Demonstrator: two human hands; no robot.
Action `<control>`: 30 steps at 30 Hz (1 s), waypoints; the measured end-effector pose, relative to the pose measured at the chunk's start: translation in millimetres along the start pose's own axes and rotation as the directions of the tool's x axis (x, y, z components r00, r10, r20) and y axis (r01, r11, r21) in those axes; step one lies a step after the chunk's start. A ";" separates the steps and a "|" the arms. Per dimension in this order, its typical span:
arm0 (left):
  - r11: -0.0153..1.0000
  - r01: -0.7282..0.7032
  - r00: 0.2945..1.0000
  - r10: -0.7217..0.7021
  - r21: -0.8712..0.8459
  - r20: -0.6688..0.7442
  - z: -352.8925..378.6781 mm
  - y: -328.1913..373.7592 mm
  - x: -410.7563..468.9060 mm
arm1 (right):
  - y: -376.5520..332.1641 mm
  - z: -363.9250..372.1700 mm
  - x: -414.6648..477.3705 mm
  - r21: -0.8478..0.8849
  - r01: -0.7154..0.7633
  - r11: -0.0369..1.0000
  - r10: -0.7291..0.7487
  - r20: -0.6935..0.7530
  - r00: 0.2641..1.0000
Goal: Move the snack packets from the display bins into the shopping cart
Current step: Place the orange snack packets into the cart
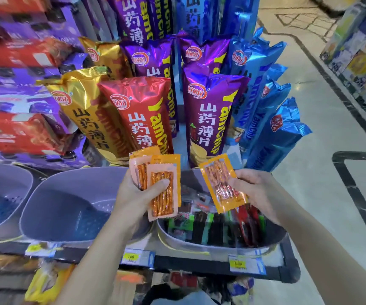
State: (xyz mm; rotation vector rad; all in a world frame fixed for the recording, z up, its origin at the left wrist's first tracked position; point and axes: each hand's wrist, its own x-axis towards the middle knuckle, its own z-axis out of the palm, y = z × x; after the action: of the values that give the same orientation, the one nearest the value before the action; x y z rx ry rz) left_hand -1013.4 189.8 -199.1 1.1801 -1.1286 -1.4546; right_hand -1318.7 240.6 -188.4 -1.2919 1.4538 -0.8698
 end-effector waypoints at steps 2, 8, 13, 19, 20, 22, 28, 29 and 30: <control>1.000 -0.016 0.998 0.017 0.008 -0.065 -12.4 3.3 -13.5 | -6.8 14.6 4.8 0.135 -0.002 0.991 -0.001 0.020 1.000; 0.997 -0.077 0.967 0.082 0.031 -0.241 -67.8 8.9 -58.3 | -30.7 79.8 21.3 0.274 0.036 0.961 -0.063 0.090 0.994; 0.989 -0.145 0.911 0.129 -0.012 -0.392 -140.3 18.4 -109.1 | -63.7 160.6 25.2 0.276 0.095 0.957 -0.158 0.215 0.964; 0.979 -0.202 0.794 0.140 -0.039 -0.591 -257.6 18.8 -197.4 | -108.6 295.0 9.0 0.250 0.116 0.961 -0.208 0.380 0.901; 0.979 -0.199 0.772 0.138 -0.031 -0.620 -278.5 17.8 -215.5 | -114.7 320.4 3.9 0.237 0.118 0.964 -0.210 0.413 0.886; 0.984 -0.176 0.718 0.127 -0.001 -0.684 -319.8 13.6 -254.5 | -124.6 374.4 -7.9 0.225 0.105 0.969 -0.203 0.475 0.856; 0.992 -0.119 0.564 0.040 -0.033 -0.825 -422.4 -6.2 -365.4 | -142.7 527.8 -42.6 0.205 0.099 0.974 -0.209 0.628 0.749; 0.993 -0.113 0.535 0.028 -0.039 -0.844 -435.3 -8.7 -381.6 | -144.6 548.6 -47.7 0.194 0.094 0.977 -0.200 0.657 0.726; 0.993 -0.114 0.507 0.025 -0.038 -0.862 -448.2 -11.0 -395.9 | -147.8 568.8 -52.4 0.180 0.085 0.980 -0.187 0.683 0.706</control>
State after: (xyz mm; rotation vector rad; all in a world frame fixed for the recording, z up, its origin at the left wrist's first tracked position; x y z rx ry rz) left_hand -525.1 535.1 -206.4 1.5074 -0.3665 -0.6239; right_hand -733.3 314.7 -195.8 -1.4237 0.6834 -0.4612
